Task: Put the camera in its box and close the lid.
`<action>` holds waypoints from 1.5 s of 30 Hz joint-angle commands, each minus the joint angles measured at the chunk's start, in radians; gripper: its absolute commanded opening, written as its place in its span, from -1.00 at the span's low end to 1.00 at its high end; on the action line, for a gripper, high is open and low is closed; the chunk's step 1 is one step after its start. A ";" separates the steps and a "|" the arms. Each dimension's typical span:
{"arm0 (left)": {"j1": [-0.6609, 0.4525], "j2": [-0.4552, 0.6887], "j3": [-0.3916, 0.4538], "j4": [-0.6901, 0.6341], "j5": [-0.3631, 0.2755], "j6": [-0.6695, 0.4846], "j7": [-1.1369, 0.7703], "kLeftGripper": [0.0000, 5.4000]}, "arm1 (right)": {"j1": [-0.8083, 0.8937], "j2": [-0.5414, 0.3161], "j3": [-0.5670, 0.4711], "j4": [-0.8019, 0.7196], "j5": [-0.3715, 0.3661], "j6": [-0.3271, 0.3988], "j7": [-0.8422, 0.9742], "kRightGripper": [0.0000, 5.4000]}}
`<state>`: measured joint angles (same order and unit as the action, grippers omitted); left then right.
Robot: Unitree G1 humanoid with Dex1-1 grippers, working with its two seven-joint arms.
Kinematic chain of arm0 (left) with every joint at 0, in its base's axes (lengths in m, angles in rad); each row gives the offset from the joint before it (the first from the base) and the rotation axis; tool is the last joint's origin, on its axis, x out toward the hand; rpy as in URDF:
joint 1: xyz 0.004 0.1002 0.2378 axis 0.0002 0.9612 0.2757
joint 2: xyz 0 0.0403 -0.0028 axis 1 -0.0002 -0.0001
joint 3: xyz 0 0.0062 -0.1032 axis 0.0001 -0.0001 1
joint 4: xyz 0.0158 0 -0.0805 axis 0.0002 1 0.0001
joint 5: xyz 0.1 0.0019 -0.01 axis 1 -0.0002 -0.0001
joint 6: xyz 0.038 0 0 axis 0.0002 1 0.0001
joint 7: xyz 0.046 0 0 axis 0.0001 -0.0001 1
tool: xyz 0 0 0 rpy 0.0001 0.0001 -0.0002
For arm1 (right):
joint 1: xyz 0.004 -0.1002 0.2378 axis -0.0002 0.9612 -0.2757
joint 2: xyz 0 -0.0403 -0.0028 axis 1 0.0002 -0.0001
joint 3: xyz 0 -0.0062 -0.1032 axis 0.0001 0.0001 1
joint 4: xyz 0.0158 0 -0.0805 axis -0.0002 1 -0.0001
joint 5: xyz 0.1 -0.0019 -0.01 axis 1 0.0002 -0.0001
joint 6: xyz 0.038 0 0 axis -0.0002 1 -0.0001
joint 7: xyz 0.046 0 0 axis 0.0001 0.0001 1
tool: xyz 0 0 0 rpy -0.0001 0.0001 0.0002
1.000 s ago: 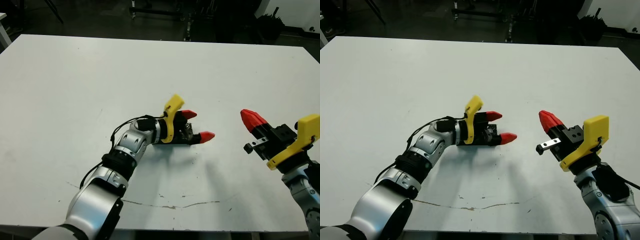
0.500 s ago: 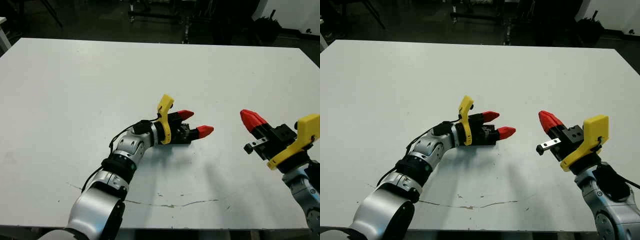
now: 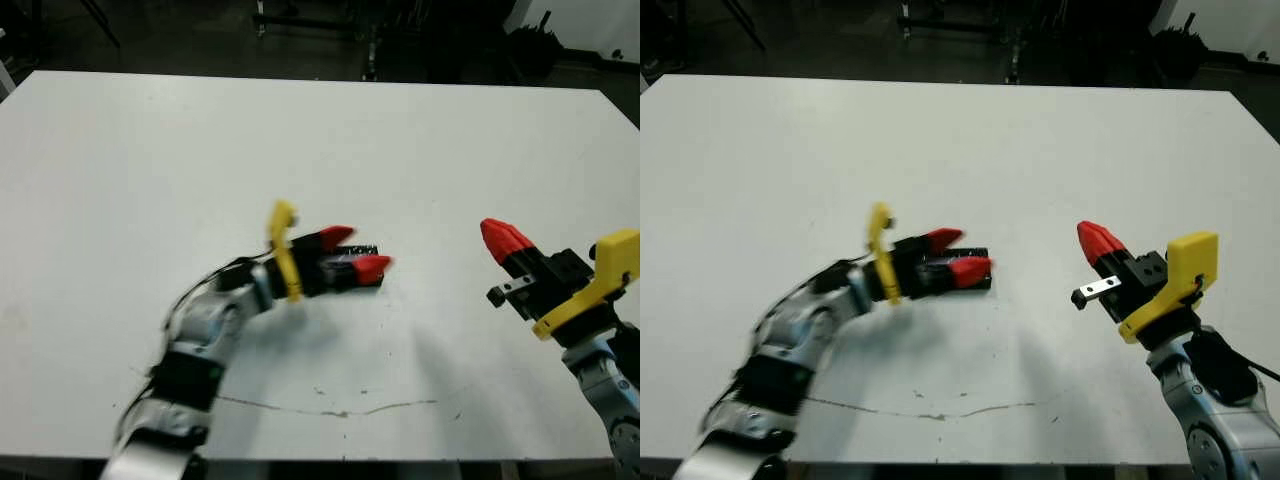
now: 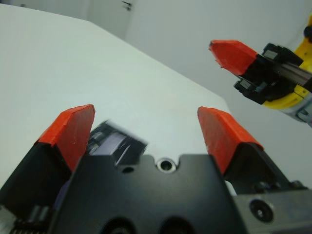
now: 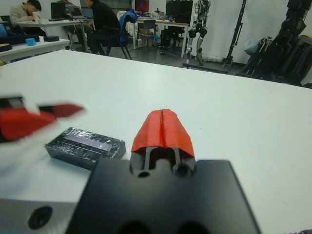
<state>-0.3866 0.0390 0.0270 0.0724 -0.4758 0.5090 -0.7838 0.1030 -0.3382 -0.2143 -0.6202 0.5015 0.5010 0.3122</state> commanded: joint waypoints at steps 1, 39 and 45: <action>-0.005 0.032 0.075 -0.141 -0.078 0.017 0.057 1.00 | 0.003 0.015 -0.006 -0.004 0.006 -0.017 -0.013 -1.00; 0.447 0.025 0.045 -0.319 0.288 -0.592 0.526 -0.81 | 0.008 0.305 0.158 -0.031 -0.395 -0.229 -0.396 -1.00; 0.436 0.026 0.041 -0.315 0.292 -0.607 0.552 -0.99 | 0.007 0.311 0.161 -0.027 -0.399 -0.233 -0.392 -1.00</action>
<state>0.0470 0.0661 0.0681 -0.2530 -0.1899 -0.0911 -0.2402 0.1028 -0.0254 -0.0491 -0.6579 0.1126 0.2765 -0.0866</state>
